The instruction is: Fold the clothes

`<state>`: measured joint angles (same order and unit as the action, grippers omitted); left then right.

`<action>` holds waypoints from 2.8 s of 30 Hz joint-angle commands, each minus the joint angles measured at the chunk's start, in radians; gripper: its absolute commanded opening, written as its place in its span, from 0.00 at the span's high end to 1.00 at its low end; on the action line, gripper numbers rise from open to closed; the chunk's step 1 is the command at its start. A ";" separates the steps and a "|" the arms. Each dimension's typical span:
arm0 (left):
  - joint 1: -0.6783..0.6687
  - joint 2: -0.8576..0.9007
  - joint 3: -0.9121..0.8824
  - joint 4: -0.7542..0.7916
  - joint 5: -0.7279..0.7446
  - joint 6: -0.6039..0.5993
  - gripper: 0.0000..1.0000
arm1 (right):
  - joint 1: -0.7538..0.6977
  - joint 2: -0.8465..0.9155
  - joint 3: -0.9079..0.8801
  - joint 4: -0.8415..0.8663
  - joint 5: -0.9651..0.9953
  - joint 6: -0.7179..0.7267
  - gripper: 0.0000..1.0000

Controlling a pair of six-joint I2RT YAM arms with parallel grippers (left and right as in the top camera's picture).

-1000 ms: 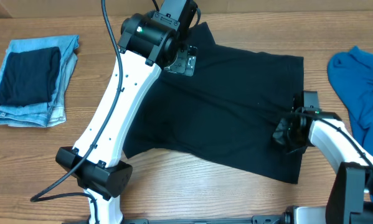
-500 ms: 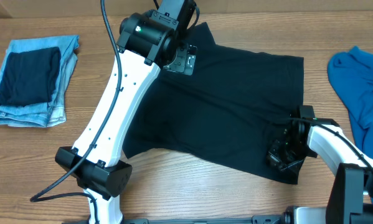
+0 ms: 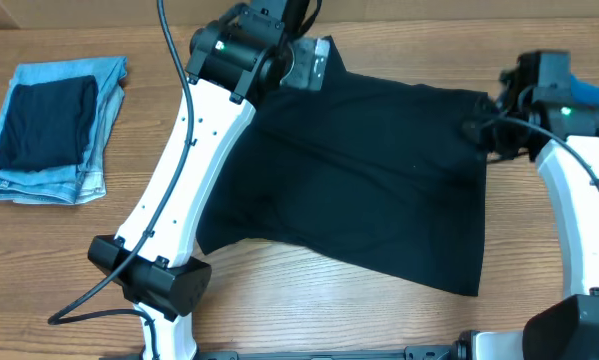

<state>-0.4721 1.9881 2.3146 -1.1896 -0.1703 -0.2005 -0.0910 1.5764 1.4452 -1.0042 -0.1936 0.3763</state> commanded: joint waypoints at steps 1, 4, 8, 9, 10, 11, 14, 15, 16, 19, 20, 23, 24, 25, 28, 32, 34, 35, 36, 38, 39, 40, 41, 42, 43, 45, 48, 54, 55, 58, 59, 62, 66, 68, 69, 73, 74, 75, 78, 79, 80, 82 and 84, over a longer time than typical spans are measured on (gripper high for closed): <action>0.035 0.051 -0.002 0.047 0.084 0.048 0.05 | 0.000 0.081 0.038 0.064 0.059 -0.012 0.96; 0.094 0.097 -0.002 0.107 0.193 0.107 0.02 | 0.001 0.175 0.038 0.182 0.018 -0.079 0.96; 0.187 0.172 -0.002 0.182 0.262 0.131 0.03 | 0.001 0.289 0.038 0.343 0.006 -0.081 0.96; 0.205 0.189 -0.002 0.195 0.277 0.143 0.03 | 0.001 0.305 0.038 0.367 0.006 -0.081 0.96; 0.222 0.208 -0.002 0.211 0.299 0.159 0.03 | 0.001 0.321 0.038 0.391 0.009 -0.081 0.96; 0.237 0.229 -0.002 0.233 0.321 0.185 0.03 | 0.001 0.335 0.038 0.412 0.018 -0.082 0.96; 0.261 0.299 -0.002 0.329 0.339 0.255 0.04 | 0.001 0.378 0.038 0.452 0.070 -0.082 0.96; 0.262 0.322 -0.002 0.356 0.341 0.272 0.04 | 0.001 0.391 0.038 0.455 0.073 -0.082 0.96; 0.262 0.345 -0.002 0.384 0.346 0.293 0.03 | 0.001 0.402 0.038 0.456 0.073 -0.082 0.96; 0.254 0.410 -0.002 0.455 0.348 0.354 0.00 | 0.001 0.436 0.037 0.449 0.073 -0.081 0.96; 0.250 0.431 -0.002 0.475 0.348 0.367 0.02 | 0.002 0.445 0.037 0.445 0.072 -0.081 0.96; 0.248 0.474 -0.002 0.524 0.347 0.387 0.08 | 0.006 0.449 0.033 0.426 0.069 -0.077 0.96; 0.248 0.483 -0.002 0.539 0.344 0.394 0.14 | 0.007 0.449 0.033 0.420 0.069 -0.077 0.96; 0.249 0.492 -0.002 0.556 0.343 0.401 0.16 | 0.009 0.449 0.033 0.415 0.069 -0.077 0.96; 0.251 0.512 -0.002 0.573 0.344 0.415 0.13 | 0.013 0.449 0.033 0.405 0.070 -0.077 0.96; 0.249 0.546 -0.002 0.586 0.340 0.471 0.10 | 0.013 0.449 0.033 0.405 0.073 -0.077 0.96; 0.249 0.578 -0.002 0.599 0.340 0.480 0.11 | 0.013 0.449 0.033 0.405 0.074 -0.077 0.96; 0.249 0.594 -0.002 0.602 0.340 0.487 0.11 | 0.013 0.449 0.033 0.405 0.076 -0.078 0.96; 0.249 0.606 -0.002 0.605 0.339 0.487 0.11 | 0.013 0.449 0.033 0.404 0.087 -0.077 0.96; 0.249 0.642 -0.002 0.619 0.339 0.489 0.11 | 0.013 0.449 0.033 0.397 0.119 -0.077 0.96; 0.249 0.659 -0.002 0.627 0.339 0.491 0.11 | 0.013 0.449 0.033 0.393 0.128 -0.077 0.96; 0.249 0.666 -0.002 0.632 0.338 0.493 0.11 | 0.013 0.449 0.033 0.393 0.130 -0.078 0.96; 0.249 0.674 -0.002 0.642 0.333 0.493 0.11 | 0.013 0.449 0.033 0.392 0.130 -0.077 0.96; 0.249 0.684 -0.002 0.657 0.318 0.493 0.11 | 0.013 0.449 0.033 0.390 0.130 -0.078 0.96; 0.249 0.688 -0.002 0.670 0.307 0.492 0.11 | 0.013 0.449 0.033 0.389 0.130 -0.077 0.96; 0.250 0.698 -0.002 0.696 0.270 0.492 0.14 | 0.013 0.449 0.033 0.388 0.130 -0.077 0.96; 0.250 0.710 -0.002 0.716 0.272 0.492 0.20 | 0.013 0.449 0.033 0.389 0.130 -0.077 0.96; 0.249 0.714 -0.002 0.738 0.272 0.492 0.53 | 0.013 0.449 0.033 0.389 0.130 -0.077 0.95; 0.250 0.714 -0.002 0.737 0.272 0.487 0.60 | 0.013 0.449 0.033 0.389 0.130 -0.077 0.96; 0.251 0.714 -0.002 0.737 0.272 0.484 0.71 | 0.013 0.449 0.033 0.386 0.130 -0.077 0.96; 0.251 0.714 -0.002 0.737 0.272 0.484 0.73 | 0.013 0.449 0.033 0.385 0.130 -0.077 0.96; 0.255 0.714 0.002 0.740 0.235 0.475 0.77 | 0.013 0.449 0.033 0.381 0.134 -0.078 0.96; 0.286 0.714 0.002 0.757 0.168 0.375 0.80 | 0.013 0.449 0.033 0.377 0.134 -0.079 0.96; 0.312 0.714 0.002 0.769 0.159 0.315 0.80 | 0.013 0.449 0.033 0.371 0.139 -0.093 0.96; 0.325 0.714 0.002 0.772 0.159 0.285 0.80 | 0.013 0.449 0.033 0.369 0.141 -0.093 0.96; 0.371 0.714 0.002 0.772 0.160 0.214 0.72 | 0.013 0.449 0.033 0.366 0.141 -0.093 0.96; 0.377 0.714 0.002 0.774 0.159 0.215 0.67 | 0.013 0.449 0.033 0.367 0.141 -0.093 0.96; 0.381 0.714 0.002 0.776 0.159 0.215 0.64 | 0.013 0.449 0.033 0.367 0.141 -0.093 0.96; 0.386 0.714 0.002 0.776 0.159 0.215 0.60 | 0.013 0.449 0.033 0.367 0.141 -0.094 0.96; 0.387 0.714 0.002 0.776 0.159 0.215 0.60 | 0.013 0.449 0.033 0.367 0.141 -0.095 0.96; 0.387 0.714 0.002 0.780 0.159 0.214 0.60 | 0.013 0.449 0.033 0.367 0.142 -0.097 0.96; 0.387 0.714 0.007 0.787 0.160 0.215 0.56 | 0.013 0.449 0.033 0.367 0.162 -0.099 0.96; 0.381 0.713 0.035 0.763 0.159 0.217 0.51 | 0.012 0.449 0.033 0.377 0.179 -0.130 0.96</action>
<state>-0.0769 2.6778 2.3116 -0.4107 -0.0048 0.0273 -0.0834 2.0254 1.4715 -0.6395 -0.0494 0.2836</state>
